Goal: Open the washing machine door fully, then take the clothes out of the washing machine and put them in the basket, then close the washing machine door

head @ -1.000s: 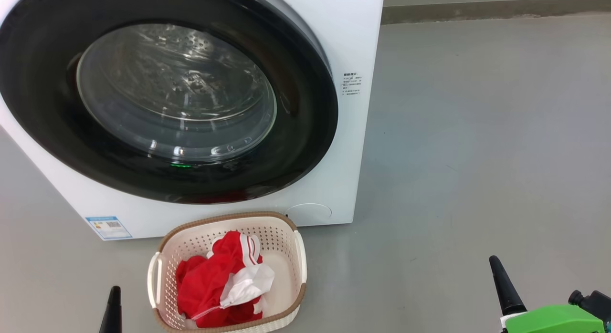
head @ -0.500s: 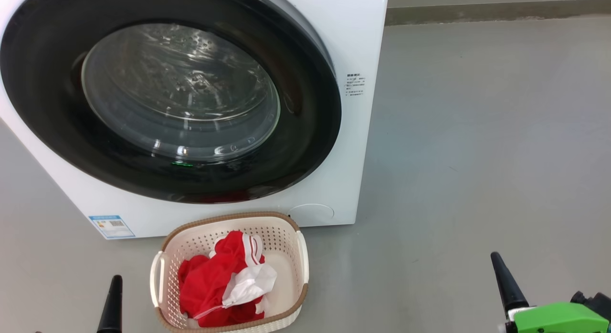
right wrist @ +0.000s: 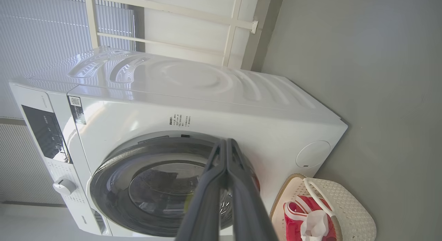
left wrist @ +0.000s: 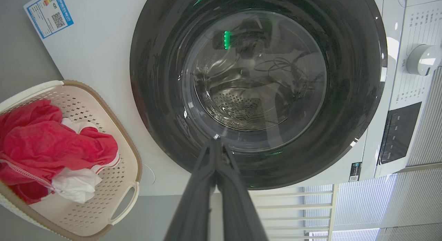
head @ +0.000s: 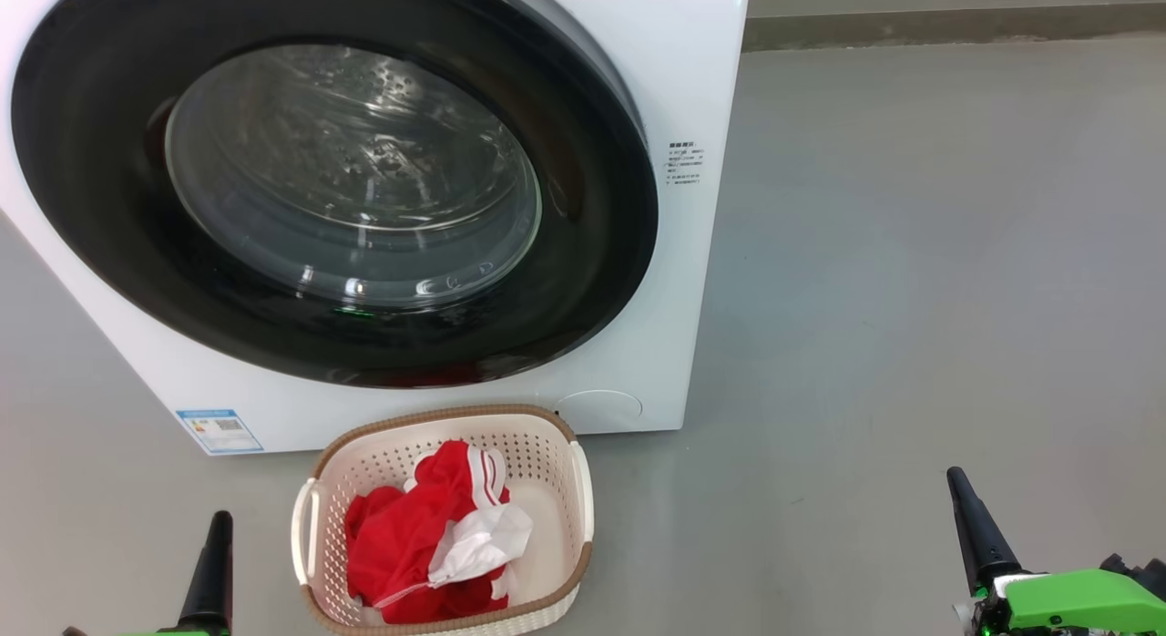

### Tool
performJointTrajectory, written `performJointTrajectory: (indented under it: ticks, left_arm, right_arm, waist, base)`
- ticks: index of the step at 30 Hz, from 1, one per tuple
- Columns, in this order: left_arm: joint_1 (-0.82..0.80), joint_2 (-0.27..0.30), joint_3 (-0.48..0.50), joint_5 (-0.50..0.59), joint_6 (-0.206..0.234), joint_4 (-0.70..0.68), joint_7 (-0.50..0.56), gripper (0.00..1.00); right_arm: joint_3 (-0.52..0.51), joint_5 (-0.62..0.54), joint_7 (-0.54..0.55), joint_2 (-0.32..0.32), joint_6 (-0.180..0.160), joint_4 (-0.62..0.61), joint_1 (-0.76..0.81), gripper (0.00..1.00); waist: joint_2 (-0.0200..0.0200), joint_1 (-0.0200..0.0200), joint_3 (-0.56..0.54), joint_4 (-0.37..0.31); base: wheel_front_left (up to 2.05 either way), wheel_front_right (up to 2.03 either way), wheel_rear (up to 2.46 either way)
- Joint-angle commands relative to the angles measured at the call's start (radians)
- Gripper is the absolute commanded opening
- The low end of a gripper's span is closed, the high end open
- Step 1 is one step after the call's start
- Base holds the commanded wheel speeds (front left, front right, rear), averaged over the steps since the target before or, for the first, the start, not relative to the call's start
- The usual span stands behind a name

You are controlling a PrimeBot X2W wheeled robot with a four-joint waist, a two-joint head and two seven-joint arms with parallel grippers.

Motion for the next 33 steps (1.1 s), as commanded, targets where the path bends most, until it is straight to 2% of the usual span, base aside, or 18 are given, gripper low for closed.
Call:
performJointTrajectory:
  ticks: [1, 14, 33]
  left_arm:
    - [-0.048, 0.008, 0.035, -0.022, -0.003, -0.019, 0.007, 0.0]
    - [-0.072, -0.002, 0.05, -0.13, -0.003, -0.017, 0.042, 0.0]
    - [-0.072, -0.003, 0.052, -0.129, -0.003, -0.017, 0.042, 0.0]
  right_arm:
    - [0.017, 0.03, 0.009, -0.001, -0.001, -0.032, -0.05, 0.0]
    - [0.0, 0.146, 0.045, 0.008, -0.001, -0.041, -0.061, 0.0]
    - [-0.002, 0.145, 0.047, 0.009, -0.001, -0.041, -0.061, 0.0]
  waist:
    - [-0.0001, 0.0, 0.0, 0.001]
    - [-0.0001, 0.0, -0.002, 0.008]
    - [-0.0001, 0.0, -0.002, 0.008]
  base:
    - [0.0, 0.0, 0.0]
    - [0.0, 0.0, 0.0]
    - [0.0, 0.0, 0.0]
